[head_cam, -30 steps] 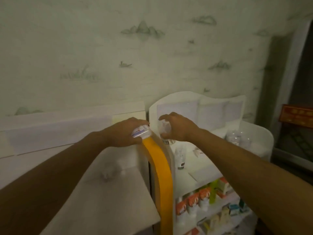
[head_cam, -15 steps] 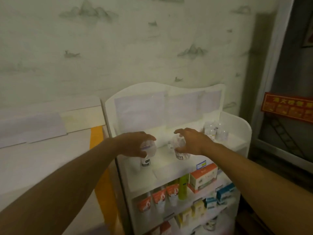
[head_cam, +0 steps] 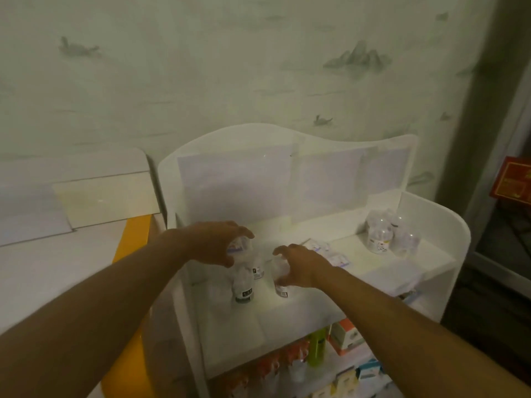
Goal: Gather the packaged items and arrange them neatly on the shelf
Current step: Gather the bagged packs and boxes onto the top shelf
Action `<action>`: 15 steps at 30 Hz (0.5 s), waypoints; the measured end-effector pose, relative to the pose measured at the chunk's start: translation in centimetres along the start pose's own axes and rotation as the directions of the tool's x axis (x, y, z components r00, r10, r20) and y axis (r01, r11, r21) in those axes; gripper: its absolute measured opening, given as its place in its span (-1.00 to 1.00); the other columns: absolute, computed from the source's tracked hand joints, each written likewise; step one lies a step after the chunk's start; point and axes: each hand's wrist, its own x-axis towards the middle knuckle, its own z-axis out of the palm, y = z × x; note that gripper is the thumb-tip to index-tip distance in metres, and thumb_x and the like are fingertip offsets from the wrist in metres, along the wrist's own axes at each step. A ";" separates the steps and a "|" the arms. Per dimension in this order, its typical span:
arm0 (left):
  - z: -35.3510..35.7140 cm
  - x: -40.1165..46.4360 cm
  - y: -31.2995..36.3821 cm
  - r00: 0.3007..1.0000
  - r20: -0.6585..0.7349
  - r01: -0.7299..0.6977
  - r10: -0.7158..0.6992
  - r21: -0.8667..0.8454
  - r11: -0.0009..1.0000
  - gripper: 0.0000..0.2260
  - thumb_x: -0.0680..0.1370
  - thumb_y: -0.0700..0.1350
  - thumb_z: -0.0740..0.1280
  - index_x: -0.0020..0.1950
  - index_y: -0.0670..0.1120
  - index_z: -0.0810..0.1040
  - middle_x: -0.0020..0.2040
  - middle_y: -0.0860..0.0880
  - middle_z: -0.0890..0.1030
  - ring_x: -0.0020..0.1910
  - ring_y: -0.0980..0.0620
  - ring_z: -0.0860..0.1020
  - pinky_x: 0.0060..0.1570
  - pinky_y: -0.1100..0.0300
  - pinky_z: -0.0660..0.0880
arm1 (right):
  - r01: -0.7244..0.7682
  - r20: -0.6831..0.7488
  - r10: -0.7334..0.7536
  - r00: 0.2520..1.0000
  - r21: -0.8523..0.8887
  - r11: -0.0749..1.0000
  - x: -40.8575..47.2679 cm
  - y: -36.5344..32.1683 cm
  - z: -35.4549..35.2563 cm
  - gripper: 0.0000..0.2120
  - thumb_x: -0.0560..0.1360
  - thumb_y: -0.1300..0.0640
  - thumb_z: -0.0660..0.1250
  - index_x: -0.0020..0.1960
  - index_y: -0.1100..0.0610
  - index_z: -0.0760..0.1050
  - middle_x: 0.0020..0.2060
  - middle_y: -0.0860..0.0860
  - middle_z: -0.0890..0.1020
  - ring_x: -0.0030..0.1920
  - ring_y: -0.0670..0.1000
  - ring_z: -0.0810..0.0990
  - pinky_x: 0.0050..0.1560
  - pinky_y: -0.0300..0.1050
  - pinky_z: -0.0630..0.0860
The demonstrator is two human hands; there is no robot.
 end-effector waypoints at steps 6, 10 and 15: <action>0.9 2.6 -2.3 1.000 0.021 -0.021 0.021 0.002 1.000 -0.26 0.46 0.01 0.44 0.52 0.13 0.11 0.46 0.01 0.35 0.32 -0.04 0.44 0.25 0.04 0.47 | 0.013 0.103 -0.018 0.995 0.045 0.999 5.8 -0.9 3.9 -0.31 0.38 -0.01 0.51 0.43 0.01 0.30 0.32 0.08 0.44 0.29 0.12 0.46 0.25 -0.02 0.45; 1.0 3.6 -3.0 1.000 0.018 -0.024 0.025 -0.036 0.999 -0.26 0.47 0.00 0.43 0.54 0.09 0.09 0.46 0.00 0.34 0.35 -0.05 0.41 0.29 0.08 0.42 | 0.025 0.121 -0.034 0.992 0.078 0.997 7.7 -1.5 5.4 -0.31 0.38 0.00 0.52 0.42 0.04 0.31 0.31 0.09 0.41 0.28 0.13 0.46 0.27 -0.02 0.44; 1.3 4.5 -3.1 1.000 0.029 -0.003 0.004 -0.029 1.000 -0.28 0.48 0.01 0.41 0.53 0.12 0.10 0.45 0.03 0.34 0.32 -0.02 0.43 0.25 0.11 0.43 | 0.076 0.117 -0.072 0.991 -0.031 0.997 7.9 -1.2 5.2 -0.23 0.35 -0.18 0.50 0.45 -0.03 0.27 0.29 0.09 0.39 0.21 0.20 0.52 0.21 0.07 0.49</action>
